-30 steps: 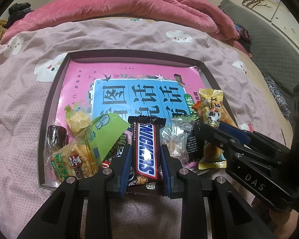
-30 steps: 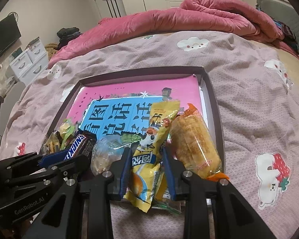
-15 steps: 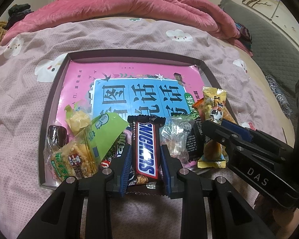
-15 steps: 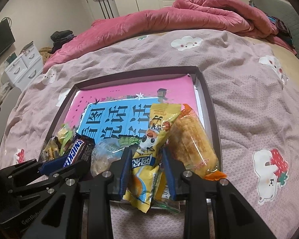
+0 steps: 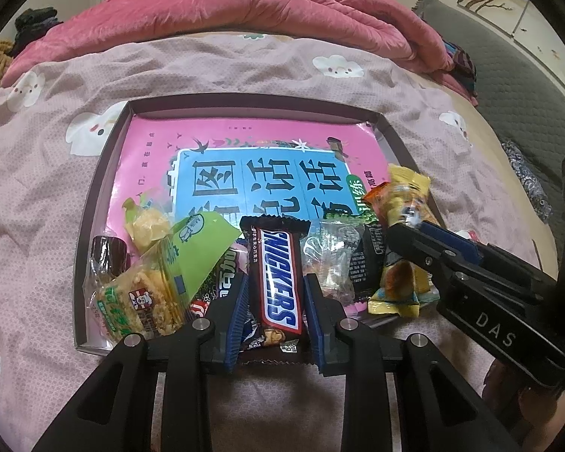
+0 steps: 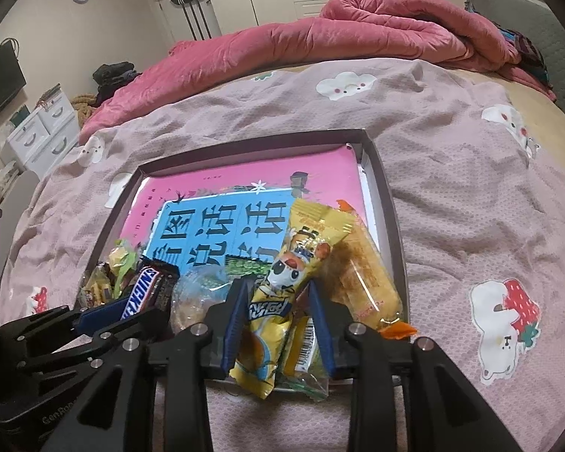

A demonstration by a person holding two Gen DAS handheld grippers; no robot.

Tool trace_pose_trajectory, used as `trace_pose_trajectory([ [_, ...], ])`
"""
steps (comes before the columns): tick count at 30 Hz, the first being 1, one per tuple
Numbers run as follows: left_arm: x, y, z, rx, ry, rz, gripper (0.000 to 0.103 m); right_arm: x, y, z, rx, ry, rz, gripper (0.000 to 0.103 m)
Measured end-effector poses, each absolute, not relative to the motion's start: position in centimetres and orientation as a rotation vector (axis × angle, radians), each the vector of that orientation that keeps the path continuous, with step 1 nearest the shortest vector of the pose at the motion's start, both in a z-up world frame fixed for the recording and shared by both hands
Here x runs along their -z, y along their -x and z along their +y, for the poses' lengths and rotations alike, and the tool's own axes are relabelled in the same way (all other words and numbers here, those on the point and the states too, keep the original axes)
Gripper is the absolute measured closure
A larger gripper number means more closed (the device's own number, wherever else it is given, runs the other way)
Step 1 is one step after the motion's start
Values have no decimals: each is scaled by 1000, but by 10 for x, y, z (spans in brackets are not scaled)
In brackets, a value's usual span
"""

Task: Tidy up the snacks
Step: 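Lower and open left gripper on Snickers while right releases yellow pack in tray, then withdraw both open grippers up and away from the tray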

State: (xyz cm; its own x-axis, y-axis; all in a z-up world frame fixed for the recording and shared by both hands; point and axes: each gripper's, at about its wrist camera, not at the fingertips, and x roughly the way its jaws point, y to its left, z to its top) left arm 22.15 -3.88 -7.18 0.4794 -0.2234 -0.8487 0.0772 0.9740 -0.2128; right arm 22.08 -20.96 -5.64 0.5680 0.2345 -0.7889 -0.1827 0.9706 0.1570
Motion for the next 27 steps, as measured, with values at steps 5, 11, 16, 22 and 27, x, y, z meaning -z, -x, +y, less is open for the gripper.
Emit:
trace_pose_trajectory([
  [5, 72, -221, -39, 189, 156, 1058, 69, 55, -219, -209, -247, -49, 926, 61],
  [11, 72, -221, -39, 194, 162, 1058, 65, 54, -219, -219, -235, -80, 927, 60],
  [16, 69, -221, -38, 200, 173, 1047, 59, 51, -216, -229, -235, -118, 921, 60],
  [22, 63, -221, -37, 203, 179, 1033, 54, 49, -212, -235, -240, -129, 920, 59],
  [27, 51, -218, -37, 204, 172, 1011, 48, 45, -208, -238, -239, -129, 906, 58],
])
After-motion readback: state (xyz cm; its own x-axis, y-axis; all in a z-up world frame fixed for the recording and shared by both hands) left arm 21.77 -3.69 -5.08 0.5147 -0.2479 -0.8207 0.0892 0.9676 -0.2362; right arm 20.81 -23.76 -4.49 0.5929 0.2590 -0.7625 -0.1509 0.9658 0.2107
